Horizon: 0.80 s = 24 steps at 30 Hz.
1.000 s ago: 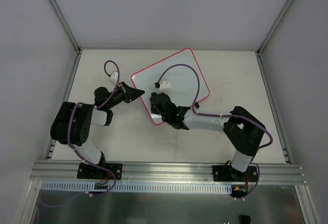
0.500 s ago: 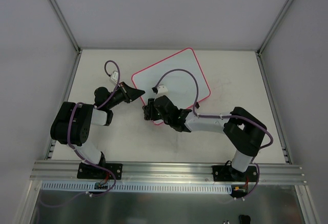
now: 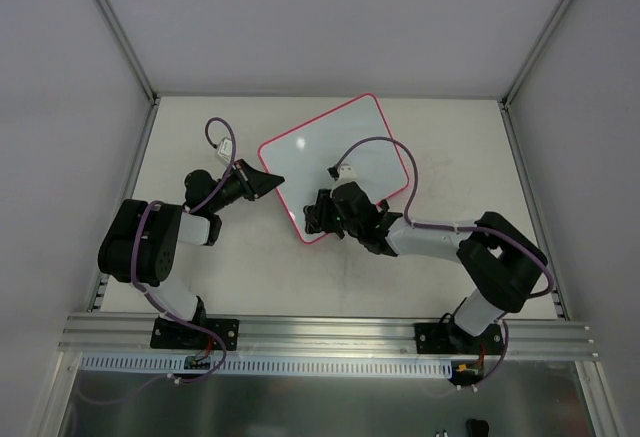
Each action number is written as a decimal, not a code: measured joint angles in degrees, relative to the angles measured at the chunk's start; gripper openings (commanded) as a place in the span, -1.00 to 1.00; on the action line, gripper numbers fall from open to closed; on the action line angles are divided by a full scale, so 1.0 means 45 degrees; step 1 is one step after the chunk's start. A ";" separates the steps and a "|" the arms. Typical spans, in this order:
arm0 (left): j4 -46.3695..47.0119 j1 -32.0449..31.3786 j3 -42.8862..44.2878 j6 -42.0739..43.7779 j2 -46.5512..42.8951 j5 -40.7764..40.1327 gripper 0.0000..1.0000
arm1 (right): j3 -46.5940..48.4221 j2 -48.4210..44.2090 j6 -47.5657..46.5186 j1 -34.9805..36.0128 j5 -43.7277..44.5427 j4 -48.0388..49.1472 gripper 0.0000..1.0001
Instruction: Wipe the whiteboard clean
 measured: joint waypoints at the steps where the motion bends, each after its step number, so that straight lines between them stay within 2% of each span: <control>1: 0.0005 0.0000 0.0000 0.0000 0.0000 0.0000 -1.00 | -0.0165 -0.0136 0.0000 -0.0214 -0.0058 -0.0044 -1.00; 10: 0.0019 -0.0005 0.0000 0.0000 0.0000 0.0000 -1.00 | -0.0855 -0.0821 -0.0058 -0.1996 -0.0461 -0.0578 -1.00; 24: 0.0015 -0.0005 0.0000 0.0024 -0.0005 -0.0141 -1.00 | -0.0486 -0.0578 -0.0058 -0.4881 -0.2608 -0.1107 -1.00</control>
